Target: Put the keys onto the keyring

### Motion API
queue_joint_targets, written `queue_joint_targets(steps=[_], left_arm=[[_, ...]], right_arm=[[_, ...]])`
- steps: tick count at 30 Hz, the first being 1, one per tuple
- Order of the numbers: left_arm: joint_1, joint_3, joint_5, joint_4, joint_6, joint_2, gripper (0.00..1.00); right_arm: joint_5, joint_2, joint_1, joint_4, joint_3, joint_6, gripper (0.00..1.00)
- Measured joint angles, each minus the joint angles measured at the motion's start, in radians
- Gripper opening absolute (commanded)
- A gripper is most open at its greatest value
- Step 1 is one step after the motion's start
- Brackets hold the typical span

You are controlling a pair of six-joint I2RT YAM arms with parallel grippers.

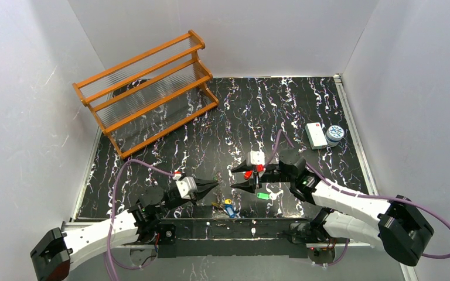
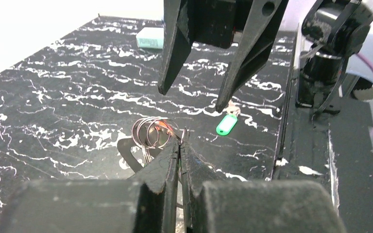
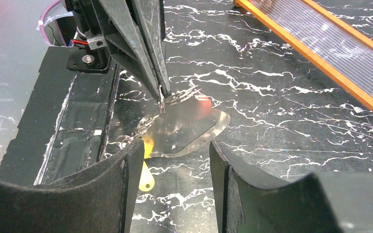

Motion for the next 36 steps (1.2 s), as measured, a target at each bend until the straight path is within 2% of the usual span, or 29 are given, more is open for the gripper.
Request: queue_joint_targets(steps=[10,18,23,30,36], left_arm=[[0.0,-0.014,0.043,0.15,-0.012,-0.036,0.0],[0.0,-0.014,0.053,0.159,0.006,-0.065,0.0],[0.0,-0.014,0.018,0.167,-0.019,-0.076,0.0],[0.0,-0.014,-0.045,0.159,-0.058,-0.066,0.0],[0.0,-0.014,-0.08,0.125,-0.064,-0.036,0.0]], right_arm=[[-0.01,-0.012,0.0,0.073,-0.027,0.037,0.63],[0.076,-0.041,0.0,0.078,-0.047,0.108,0.98],[0.276,-0.058,0.0,0.059,-0.051,0.244,0.99],[0.633,0.01,-0.005,-0.198,0.052,0.47,0.94],[0.697,0.097,-0.056,-0.367,0.113,0.624,0.88]])
